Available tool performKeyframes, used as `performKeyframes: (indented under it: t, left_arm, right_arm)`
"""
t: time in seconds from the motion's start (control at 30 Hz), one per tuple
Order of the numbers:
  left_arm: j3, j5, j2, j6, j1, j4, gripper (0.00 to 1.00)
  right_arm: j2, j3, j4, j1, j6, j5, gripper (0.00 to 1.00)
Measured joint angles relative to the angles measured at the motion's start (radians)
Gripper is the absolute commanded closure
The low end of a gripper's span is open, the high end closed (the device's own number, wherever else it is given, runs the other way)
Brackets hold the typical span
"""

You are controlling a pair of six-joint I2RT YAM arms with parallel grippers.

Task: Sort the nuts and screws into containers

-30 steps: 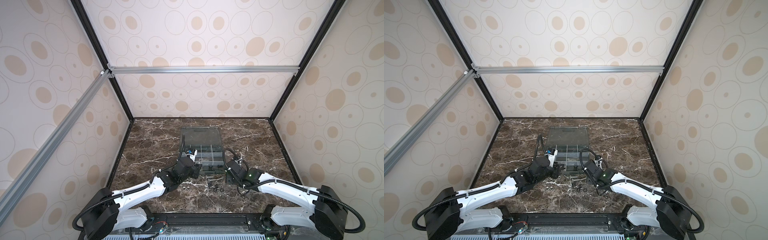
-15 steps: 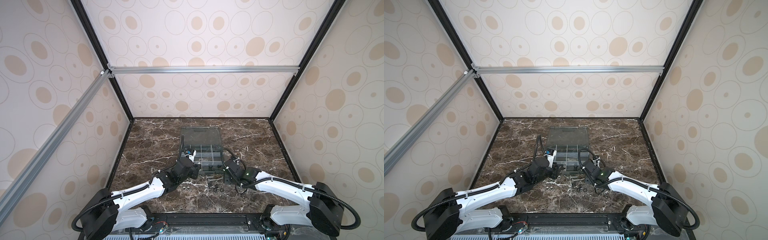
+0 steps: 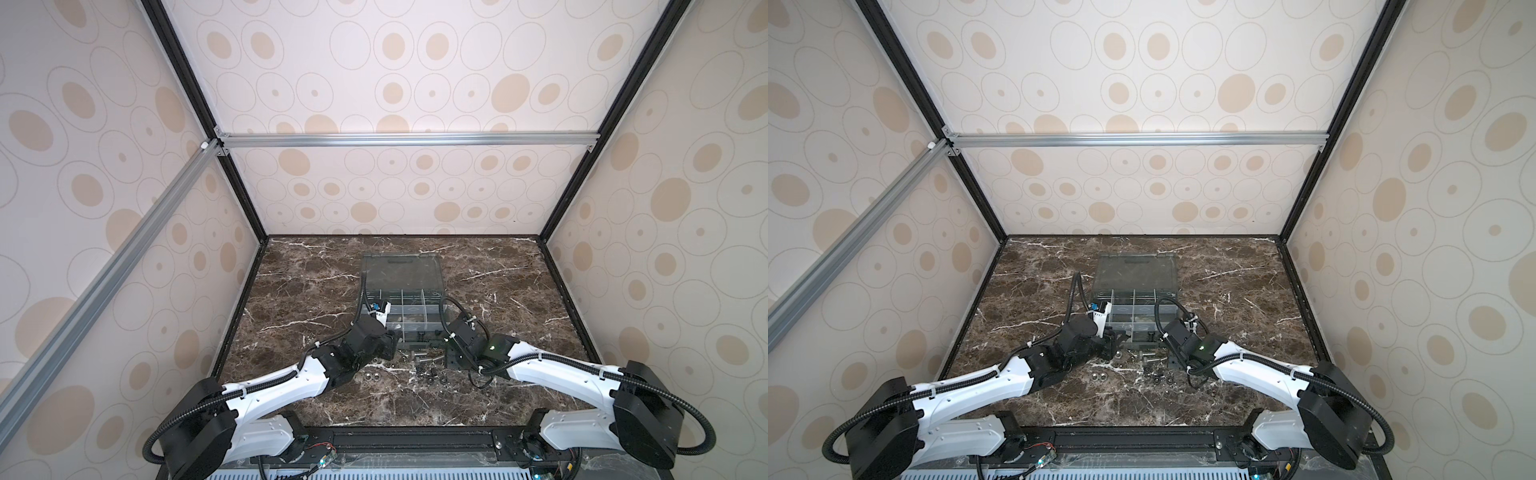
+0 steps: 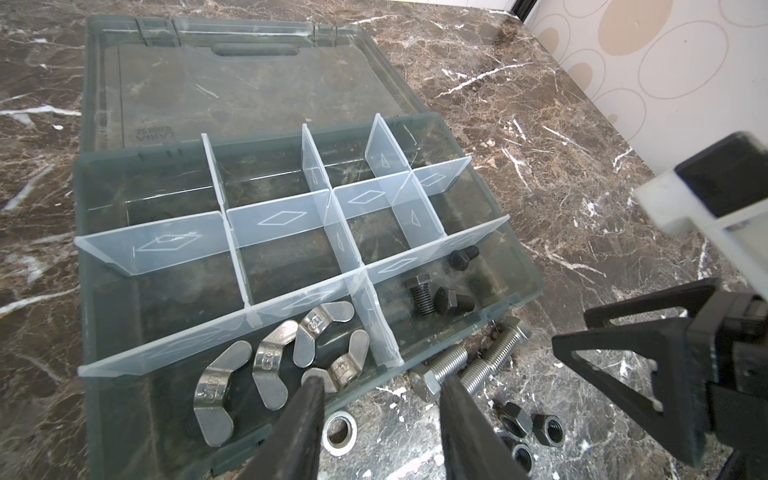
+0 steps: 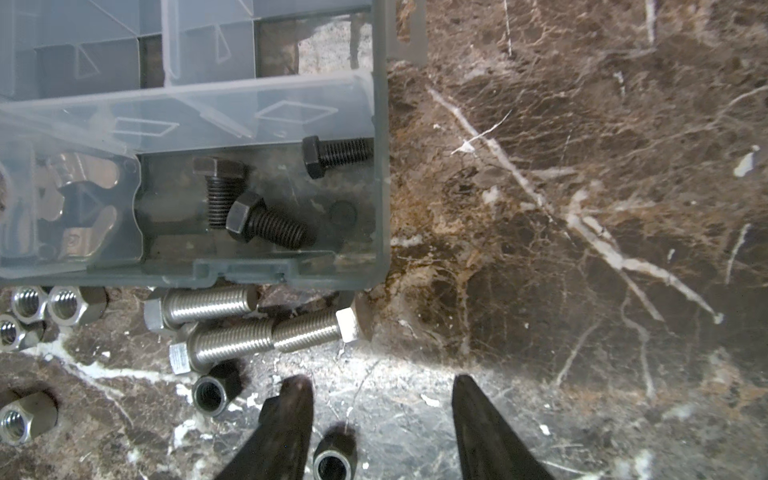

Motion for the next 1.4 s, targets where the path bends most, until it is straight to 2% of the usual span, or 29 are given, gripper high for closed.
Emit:
performKeyframes:
  t: [0.37, 0.83, 1.07, 1.4]
  left_arm:
    - [-0.004, -0.01, -0.014, -0.003, 0.001, 0.0, 0.54]
    - [-0.028, -0.017, -0.045, -0.012, 0.001, 0.0, 0.53]
    - [-0.032, -0.017, -0.047, -0.012, 0.002, 0.0, 0.54]
    - [-0.045, -0.016, -0.047, -0.012, 0.002, 0.003, 0.53]
  right_arm:
    - [0.07, 0.018, 0.021, 0.04, -0.003, -0.041, 0.49]
    - [0.251, 0.143, 0.026, 0.128, -0.042, -0.077, 0.67]
    - [0.286, 0.161, -0.004, 0.143, -0.052, -0.078, 0.74]
    - [0.293, 0.163, -0.049, 0.16, -0.052, -0.078, 0.77]
